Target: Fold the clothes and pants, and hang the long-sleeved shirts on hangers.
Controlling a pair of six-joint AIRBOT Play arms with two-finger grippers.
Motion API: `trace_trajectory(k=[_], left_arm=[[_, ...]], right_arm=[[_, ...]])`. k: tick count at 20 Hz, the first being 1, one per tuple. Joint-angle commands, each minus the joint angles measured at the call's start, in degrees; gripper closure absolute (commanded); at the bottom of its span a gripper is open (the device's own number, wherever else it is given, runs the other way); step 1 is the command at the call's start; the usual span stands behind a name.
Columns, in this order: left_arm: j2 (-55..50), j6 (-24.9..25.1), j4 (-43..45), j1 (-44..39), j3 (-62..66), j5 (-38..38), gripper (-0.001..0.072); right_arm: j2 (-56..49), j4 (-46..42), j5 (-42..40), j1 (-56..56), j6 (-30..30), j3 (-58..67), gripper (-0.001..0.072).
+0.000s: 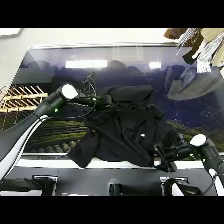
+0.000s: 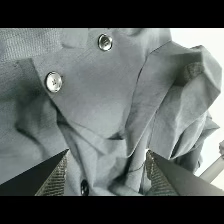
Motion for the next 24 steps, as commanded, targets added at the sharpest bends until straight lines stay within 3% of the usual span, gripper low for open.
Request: trace_trajectory(k=[1, 4, 5, 6, 7, 8, 9, 16, 24], left_arm=[[-0.02, -0.04, -0.87, -1.16, 0.07, 3.32, 0.0150], [-1.07, -0.04, -3.63, -3.13, 0.09, 5.95, 0.0150], [-1.79, -0.04, -5.62, -3.76, 0.09, 6.36, 0.0149], [-2.69, -0.04, -8.39, -4.46, 0.09, 6.69, 0.0149], [-3.54, -0.04, -11.08, -5.14, 0.09, 7.39, 0.0127], [-4.44, -0.04, -13.88, -5.92, 0.09, 8.74, 0.0020], [-5.18, -0.04, -16.59, -6.56, 0.11, 10.43, 0.0010], [-14.80, -1.46, -35.63, -9.77, 9.38, 17.97, 0.0010], [-25.90, -9.51, -37.05, -13.20, 18.36, 17.86, 0.0010]], right_arm=[[-2.27, 1.05, -0.48, -0.02, -0.02, -0.46, 0.0060], [-2.27, 1.20, 0.74, -0.02, -0.24, -2.49, 0.0126], [-2.27, 1.33, 0.46, -0.02, -0.26, -3.13, 0.0228], [-2.27, 1.38, 0.09, -0.02, -0.28, -3.48, 0.0385], [-2.27, 1.57, -0.26, -0.02, -0.98, -3.50, 0.0662], [-2.25, 2.01, -0.74, -0.02, -1.81, -3.50, 0.0686], [-2.25, 2.19, -1.05, -0.02, -2.23, -3.50, 0.0686], [-2.25, 2.12, -1.84, -0.02, -3.96, -3.50, 0.0686], [-2.27, 2.14, -3.06, -0.02, -4.33, -3.50, 0.0686]])
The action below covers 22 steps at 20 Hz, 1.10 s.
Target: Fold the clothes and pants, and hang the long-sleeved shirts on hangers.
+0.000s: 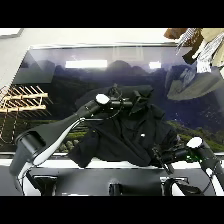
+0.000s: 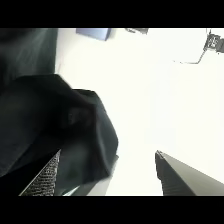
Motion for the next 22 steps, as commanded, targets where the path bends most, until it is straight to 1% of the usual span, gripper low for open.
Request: trace_trajectory(k=[1, 5, 7, 8, 9, 10, 11, 12, 14, 16, 18, 20, 22], left_arm=[[-4.24, -2.80, -1.18, -1.31, 4.09, -0.17, 0.0011], [-9.29, -2.82, -3.06, -2.56, 11.32, -2.34, 0.0012], [-10.84, -3.48, -3.06, -3.17, 12.66, -2.80, 0.0014], [-11.30, -4.15, -3.06, -3.50, 12.66, -2.80, 0.0039], [-11.69, -4.28, -3.10, -3.74, 12.66, -2.80, 0.0126], [-11.87, -4.24, -3.08, -3.98, 12.66, -2.78, 0.0276], [-11.91, -4.11, -3.06, -4.07, 12.66, -2.75, 0.0532], [-11.89, -2.51, -3.08, -4.00, 12.85, -2.69, 0.0689], [-11.80, 0.33, -3.04, -2.95, 13.73, -3.06, 0.0690], [-11.74, 1.79, -2.84, -1.03, 15.37, -4.98, 0.0693], [-11.19, 1.77, -1.84, 1.53, 17.66, -6.71, 0.0694], [-10.16, 1.68, 2.64, 4.55, 22.12, -8.31, 0.0694], [-7.82, -0.85, 8.63, 7.76, 25.66, -9.49, 0.0694]], right_arm=[[-0.02, 0.00, -1.05, 0.00, -0.09, -0.02, 0.0686], [-0.02, -0.02, -1.53, 0.00, -0.11, -0.02, 0.0686], [-0.04, -0.02, -1.51, 0.00, -0.24, -0.02, 0.0686], [-0.04, -0.11, -1.53, 0.00, -0.35, -0.02, 0.0686], [-0.02, -0.22, -1.53, 0.00, -0.35, -0.02, 0.0686], [-0.02, -0.22, -1.60, 0.00, -0.59, -0.02, 0.0686], [-0.02, -0.22, -1.70, 0.00, -1.03, -0.02, 0.0686], [0.00, -0.22, -1.68, 0.00, -1.53, -0.02, 0.0686], [1.22, -0.22, -1.68, -0.02, -1.57, 0.11, 0.0686], [3.74, -0.37, -1.51, -0.02, -1.03, 0.87, 0.0687], [6.05, -0.90, -1.22, -0.02, -0.22, 4.22, 0.0687], [6.23, -3.58, 0.04, -0.02, -0.04, 12.20, 0.0688], [5.33, -8.22, 0.35, -0.02, 0.96, 23.67, 0.0688]])
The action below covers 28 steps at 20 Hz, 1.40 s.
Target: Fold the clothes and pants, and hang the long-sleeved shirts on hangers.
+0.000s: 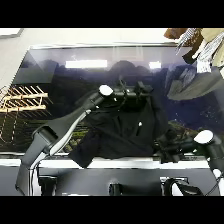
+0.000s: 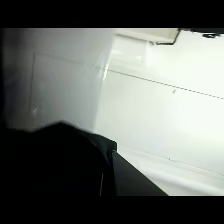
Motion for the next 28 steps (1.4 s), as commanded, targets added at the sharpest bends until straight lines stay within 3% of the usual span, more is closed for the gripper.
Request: trace_trajectory(k=[1, 5, 8, 10, 14, 18, 26, 28], left_arm=[[4.26, -2.12, 9.73, 5.55, 4.50, -2.23, 0.0694], [13.44, -3.78, 20.11, 11.78, 4.44, -4.20, 0.0694], [19.56, -3.65, 22.62, 15.78, 4.37, -4.26, 0.0694], [23.30, -3.54, 22.84, 18.60, 4.39, -4.13, 0.0694], [29.53, -3.32, 22.88, 23.06, 4.22, -1.33, 0.0693], [35.56, -3.30, 23.61, 27.67, 4.22, 2.84, 0.0693], [45.72, -1.51, 23.71, 34.05, 3.91, 6.21, 0.0691], [47.78, 1.11, 23.76, 34.42, 3.34, 5.81, 0.0691]], right_arm=[[-0.98, -6.62, 0.90, -0.04, 2.05, 17.42, 0.0688], [-8.48, -4.76, 1.84, -0.02, 0.66, 41.33, 0.0688], [-14.67, 1.88, -0.42, -0.02, -5.84, 56.76, 0.0688], [-17.90, 8.07, -5.35, 0.68, -9.81, 64.94, 0.0688], [-22.73, 6.16, -16.44, 10.03, -13.35, 78.71, 0.0688], [-24.81, -2.82, -25.55, 17.40, -13.40, 85.40, 0.0688], [-24.09, -1.31, -45.44, 20.39, -15.15, 88.15, 0.0687], [-23.74, -0.09, -48.98, 20.39, -15.15, 88.15, 0.0687]])
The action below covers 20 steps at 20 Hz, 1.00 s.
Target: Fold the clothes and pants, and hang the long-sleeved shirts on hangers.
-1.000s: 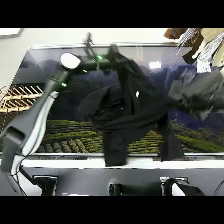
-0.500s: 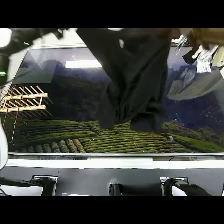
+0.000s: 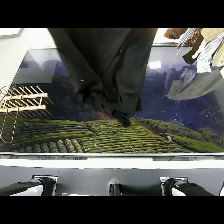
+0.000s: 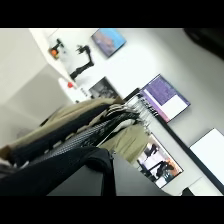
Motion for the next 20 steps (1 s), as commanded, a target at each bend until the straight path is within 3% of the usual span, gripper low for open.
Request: trace_trajectory(k=[1, 7, 13, 16, 20], left_arm=[[3.85, 3.52, 0.76, 1.38, -0.55, 0.61, 0.0692], [6.12, 3.69, 0.79, 1.25, -0.55, -3.48, 0.0691], [6.14, -0.92, 1.42, 1.25, -1.92, -13.38, 0.0691], [6.14, -8.07, 8.11, 1.25, -3.76, -23.06, 0.0692], [6.12, -13.46, 21.42, -0.68, -4.85, -37.83, 0.0692]], right_arm=[[0.57, 1.46, -9.31, 0.39, -0.28, 0.39, 0.0687], [2.95, 5.44, -14.19, 0.39, -4.44, 0.39, 0.0687], [3.63, 5.25, -4.83, 0.39, -5.16, 0.37, 0.0687], [3.63, 4.57, 3.19, 0.39, -6.27, 0.37, 0.0687], [3.63, -3.37, 24.11, 0.39, -2.03, 0.31, 0.0688]])
